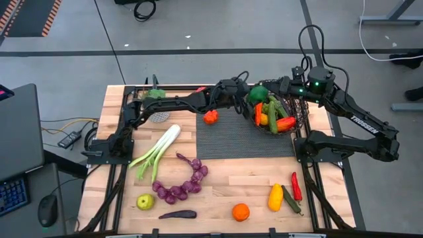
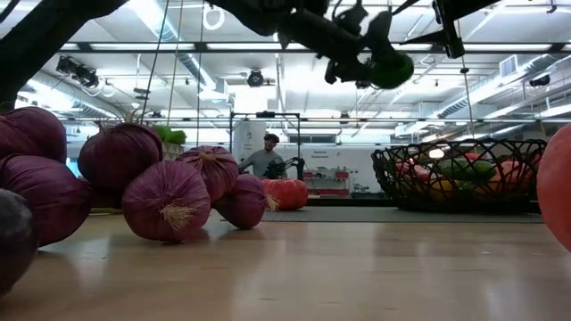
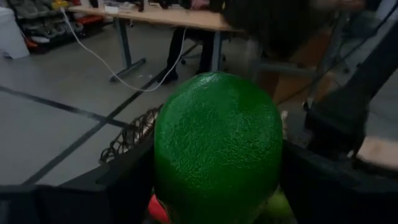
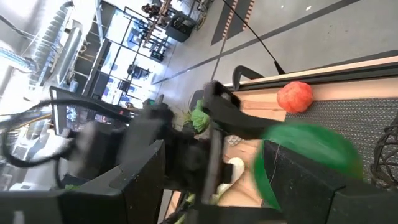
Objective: Build produce basket
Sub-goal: Put the green lime into the black basket
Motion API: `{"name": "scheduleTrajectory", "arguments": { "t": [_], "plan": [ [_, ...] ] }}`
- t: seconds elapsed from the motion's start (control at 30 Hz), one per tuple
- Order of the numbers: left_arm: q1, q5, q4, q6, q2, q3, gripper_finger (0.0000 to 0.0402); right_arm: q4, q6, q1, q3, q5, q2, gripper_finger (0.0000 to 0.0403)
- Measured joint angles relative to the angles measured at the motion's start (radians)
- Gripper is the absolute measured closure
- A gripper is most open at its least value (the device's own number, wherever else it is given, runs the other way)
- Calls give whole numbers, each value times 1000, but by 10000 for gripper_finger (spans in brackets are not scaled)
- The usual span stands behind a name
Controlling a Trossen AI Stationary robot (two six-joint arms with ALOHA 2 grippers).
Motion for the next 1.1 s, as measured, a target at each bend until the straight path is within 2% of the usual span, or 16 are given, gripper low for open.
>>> {"name": "scheduleTrajectory", "arguments": {
  "t": [0.67, 0.8, 0.9, 1.1],
  "plan": [
    [11, 24, 10, 87, 92, -1, 87, 18, 41, 0, 0, 3, 0, 130],
    [11, -65, -34, 44, 113, -3, 87, 23, 53, 0, 0, 4, 0, 130],
    [11, -139, -10, 18, 119, -2, 87, 26, 58, 0, 0, 4, 0, 130],
    [6, -144, -5, 16, 120, -2, 87, 25, 50, 0, 0, 4, 1, 130]
  ]
}}
